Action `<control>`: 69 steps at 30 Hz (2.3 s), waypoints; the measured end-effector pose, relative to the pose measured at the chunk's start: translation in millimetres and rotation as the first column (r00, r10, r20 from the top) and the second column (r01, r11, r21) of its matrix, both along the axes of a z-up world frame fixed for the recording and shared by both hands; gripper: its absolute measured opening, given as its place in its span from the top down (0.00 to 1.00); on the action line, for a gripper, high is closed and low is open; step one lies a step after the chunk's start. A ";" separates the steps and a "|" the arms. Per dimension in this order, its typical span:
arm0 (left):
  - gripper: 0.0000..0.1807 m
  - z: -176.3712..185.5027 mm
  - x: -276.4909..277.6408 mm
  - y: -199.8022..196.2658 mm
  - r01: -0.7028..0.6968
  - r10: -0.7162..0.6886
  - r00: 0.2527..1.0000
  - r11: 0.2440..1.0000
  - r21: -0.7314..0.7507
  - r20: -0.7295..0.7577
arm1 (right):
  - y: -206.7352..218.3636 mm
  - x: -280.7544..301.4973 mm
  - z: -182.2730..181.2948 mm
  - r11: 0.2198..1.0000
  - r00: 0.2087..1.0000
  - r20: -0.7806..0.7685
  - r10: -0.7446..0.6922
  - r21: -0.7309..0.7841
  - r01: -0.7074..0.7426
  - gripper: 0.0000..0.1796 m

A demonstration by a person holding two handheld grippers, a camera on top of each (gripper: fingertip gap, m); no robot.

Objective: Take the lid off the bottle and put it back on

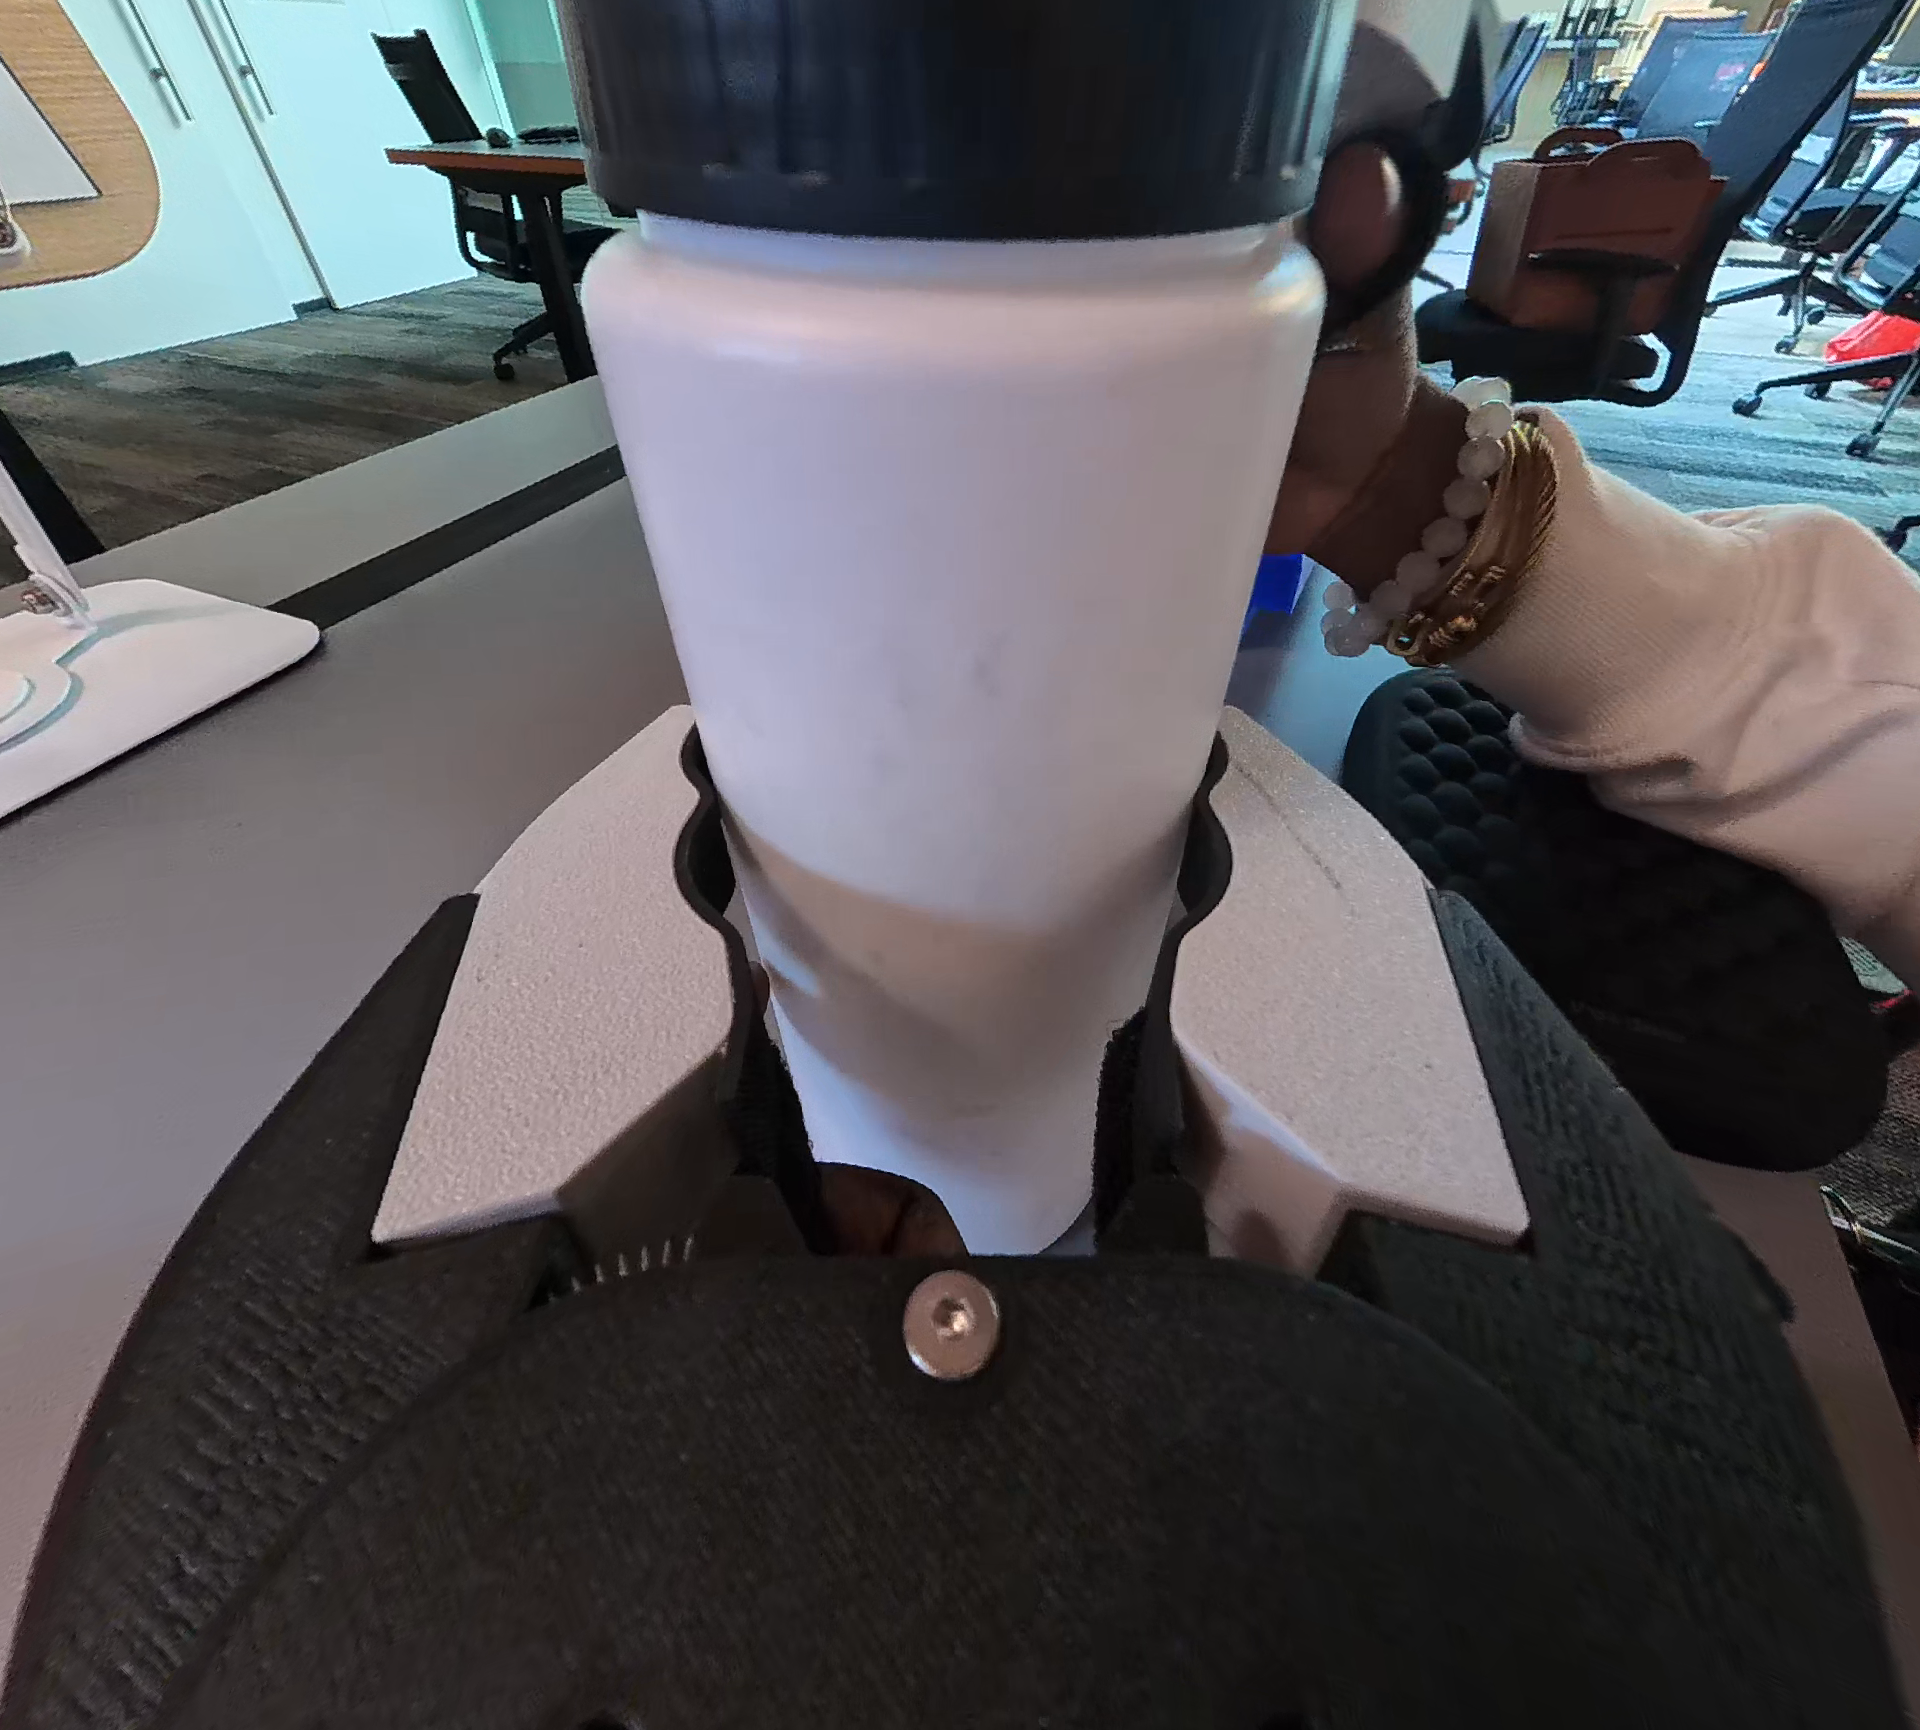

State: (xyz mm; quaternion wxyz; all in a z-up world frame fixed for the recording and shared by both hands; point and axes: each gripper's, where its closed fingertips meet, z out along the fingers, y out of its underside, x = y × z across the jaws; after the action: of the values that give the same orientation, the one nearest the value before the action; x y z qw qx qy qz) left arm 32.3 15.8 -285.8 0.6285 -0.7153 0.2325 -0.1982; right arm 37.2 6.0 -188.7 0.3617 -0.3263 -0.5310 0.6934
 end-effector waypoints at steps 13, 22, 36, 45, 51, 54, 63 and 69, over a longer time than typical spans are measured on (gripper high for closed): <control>0.52 0.1 -0.3 0.7 0.002 -0.002 1.000 1.000 0.000 0.010 | -6.9 -15.0 -0.1 1.000 0.999 -0.032 -0.015 -0.012 0.015 0.56; 0.52 -0.1 -0.5 0.0 -0.010 0.010 1.000 1.000 -0.001 -0.003 | -4.5 -1.9 -1.4 1.000 1.000 0.025 0.000 0.013 0.000 0.69; 0.52 0.3 -2.1 0.1 0.003 -0.003 1.000 1.000 0.002 0.015 | 3.8 -7.9 10.5 0.996 0.993 -0.094 -0.069 -0.064 0.063 0.52; 0.52 -0.7 0.5 -0.8 0.011 -0.011 1.000 1.000 -0.005 0.009 | -10.2 -12.3 1.2 0.997 0.998 -0.027 -0.053 0.049 0.054 0.63; 0.52 -1.0 0.3 -0.6 0.005 -0.005 1.000 1.000 -0.011 0.009 | -5.5 2.3 1.8 0.998 1.000 0.003 -0.023 0.059 0.023 0.71; 0.52 -0.6 -1.9 -0.7 -0.006 0.006 1.000 1.000 -0.012 0.013 | -7.4 8.8 2.3 0.998 1.000 0.007 0.012 0.065 -0.012 0.78; 0.52 -0.9 1.2 -3.2 0.047 -0.046 0.999 0.999 -0.018 0.025 | 1.2 -1.8 8.3 0.992 0.993 -0.072 -0.096 0.069 0.101 0.54; 0.52 -0.9 11.1 -8.3 0.105 -0.104 0.994 0.994 -0.013 0.025 | -22.1 -22.7 0.9 0.994 0.999 0.052 0.004 0.113 -0.010 0.50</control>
State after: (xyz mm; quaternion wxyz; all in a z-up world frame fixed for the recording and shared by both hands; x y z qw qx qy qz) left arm 43.5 7.5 -286.7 0.6147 -0.7044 0.2605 -0.2410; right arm 14.6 -16.2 -187.8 0.3632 -0.3214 -0.5797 0.6548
